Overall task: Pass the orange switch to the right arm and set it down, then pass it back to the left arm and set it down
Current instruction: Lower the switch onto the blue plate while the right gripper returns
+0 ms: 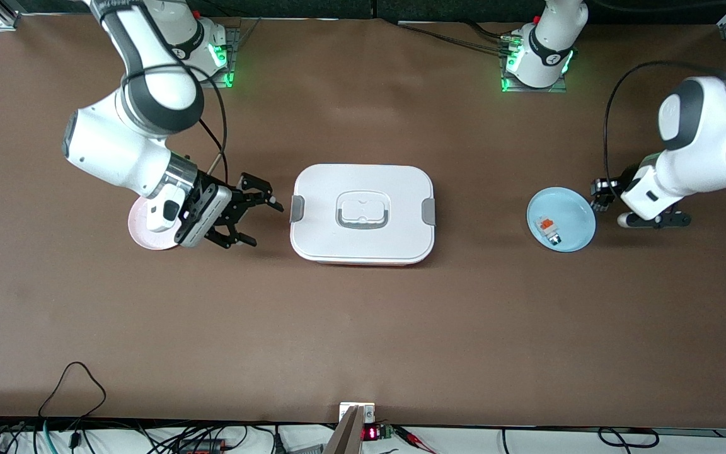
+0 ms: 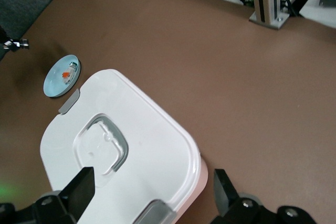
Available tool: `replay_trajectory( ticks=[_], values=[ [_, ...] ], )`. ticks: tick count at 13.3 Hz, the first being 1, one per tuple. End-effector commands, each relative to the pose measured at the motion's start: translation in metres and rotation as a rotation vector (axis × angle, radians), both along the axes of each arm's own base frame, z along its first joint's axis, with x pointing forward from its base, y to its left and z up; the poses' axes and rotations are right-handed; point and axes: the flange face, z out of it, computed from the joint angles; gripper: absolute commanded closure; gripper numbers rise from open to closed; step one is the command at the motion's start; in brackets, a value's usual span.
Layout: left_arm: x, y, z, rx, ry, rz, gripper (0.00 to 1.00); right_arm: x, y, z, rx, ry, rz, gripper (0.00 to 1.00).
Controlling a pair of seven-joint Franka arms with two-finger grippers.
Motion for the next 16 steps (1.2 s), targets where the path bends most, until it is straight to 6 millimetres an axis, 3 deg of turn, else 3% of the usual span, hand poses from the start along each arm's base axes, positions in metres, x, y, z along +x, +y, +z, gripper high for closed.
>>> replay_trajectory(
  ticks=[1,3,5,7,9,13,14,15,16],
  values=[
    [-0.013,0.016,-0.050,0.003,-0.018,-0.034,1.00,0.002,-0.015,0.020,-0.058,0.113,-0.057,0.00],
    [-0.023,0.016,-0.084,-0.003,-0.038,-0.030,1.00,0.003,-0.035,0.033,-0.168,0.172,-0.078,0.00],
    [-0.024,0.015,-0.101,-0.009,-0.040,-0.028,1.00,0.004,-0.057,0.039,-0.303,0.256,-0.096,0.00],
    [-0.024,0.014,-0.119,-0.017,-0.046,-0.026,1.00,0.004,-0.076,0.047,-0.424,0.361,-0.245,0.00],
    [-0.020,0.015,-0.130,-0.018,-0.077,-0.021,1.00,-0.005,-0.084,0.085,-0.582,0.406,-0.348,0.00],
    [-0.014,0.023,-0.136,-0.008,-0.127,-0.011,0.95,-0.012,-0.111,0.133,-0.778,0.430,-0.427,0.00],
    [-0.014,0.024,-0.142,-0.010,-0.130,-0.007,0.90,-0.011,-0.129,0.156,-0.807,0.399,-0.464,0.00],
    [-0.013,0.024,-0.143,-0.008,-0.144,-0.008,0.76,-0.009,-0.150,0.169,-0.822,0.398,-0.506,0.00],
    [-0.013,0.026,-0.141,-0.006,-0.147,-0.006,0.40,-0.008,-0.171,0.173,-0.821,0.425,-0.548,0.00]
  ],
)
